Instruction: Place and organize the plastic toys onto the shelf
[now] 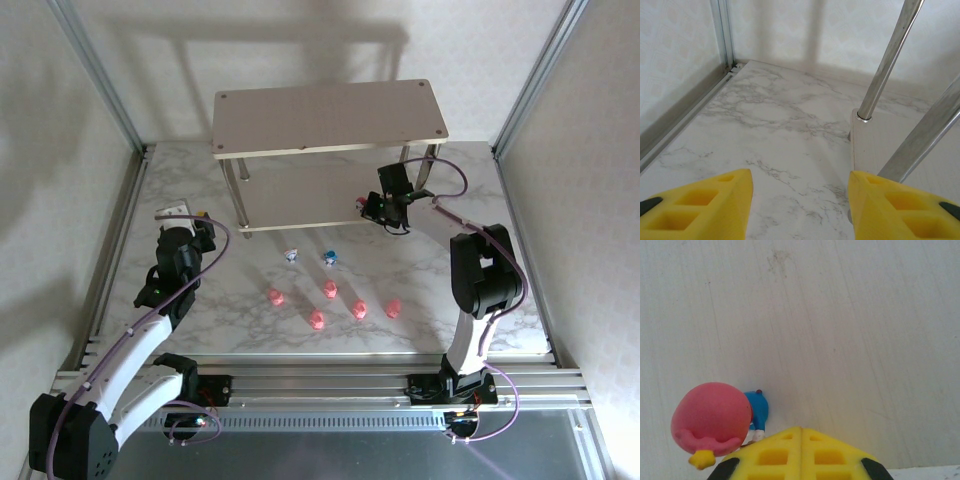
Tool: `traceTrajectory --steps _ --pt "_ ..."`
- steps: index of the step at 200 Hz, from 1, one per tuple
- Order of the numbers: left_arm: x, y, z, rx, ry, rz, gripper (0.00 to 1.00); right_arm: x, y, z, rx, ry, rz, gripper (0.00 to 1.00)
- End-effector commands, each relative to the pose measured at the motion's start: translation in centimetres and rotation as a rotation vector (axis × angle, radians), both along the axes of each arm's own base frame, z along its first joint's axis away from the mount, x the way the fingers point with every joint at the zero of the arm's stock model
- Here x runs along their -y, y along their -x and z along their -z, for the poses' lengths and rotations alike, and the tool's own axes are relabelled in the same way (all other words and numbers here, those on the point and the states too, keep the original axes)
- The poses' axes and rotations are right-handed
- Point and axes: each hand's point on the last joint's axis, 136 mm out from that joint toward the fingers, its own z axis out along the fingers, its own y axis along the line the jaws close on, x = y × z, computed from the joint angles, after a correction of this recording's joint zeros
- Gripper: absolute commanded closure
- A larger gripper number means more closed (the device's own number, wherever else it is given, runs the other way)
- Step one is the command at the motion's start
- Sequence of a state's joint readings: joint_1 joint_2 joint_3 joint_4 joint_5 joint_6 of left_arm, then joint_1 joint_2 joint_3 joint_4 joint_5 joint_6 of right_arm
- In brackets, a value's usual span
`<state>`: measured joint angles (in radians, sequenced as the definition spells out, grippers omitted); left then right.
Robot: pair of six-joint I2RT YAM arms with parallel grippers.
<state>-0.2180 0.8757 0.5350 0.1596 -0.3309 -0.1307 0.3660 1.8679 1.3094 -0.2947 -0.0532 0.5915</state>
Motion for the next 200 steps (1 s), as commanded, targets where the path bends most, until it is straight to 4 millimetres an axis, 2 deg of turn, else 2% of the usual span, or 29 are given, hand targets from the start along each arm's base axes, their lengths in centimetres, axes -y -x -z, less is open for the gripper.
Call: traceTrajectory --steps 1,200 --pt "-0.7 0.2 0.0 0.005 -0.011 -0.027 0.47 0.9 -1.2 0.1 0.008 0.013 0.031 1.00" --pt "-0.7 0.0 0.3 -0.006 -0.019 -0.029 0.47 1.7 -3.5 -0.1 0.023 0.037 0.047 0.99"
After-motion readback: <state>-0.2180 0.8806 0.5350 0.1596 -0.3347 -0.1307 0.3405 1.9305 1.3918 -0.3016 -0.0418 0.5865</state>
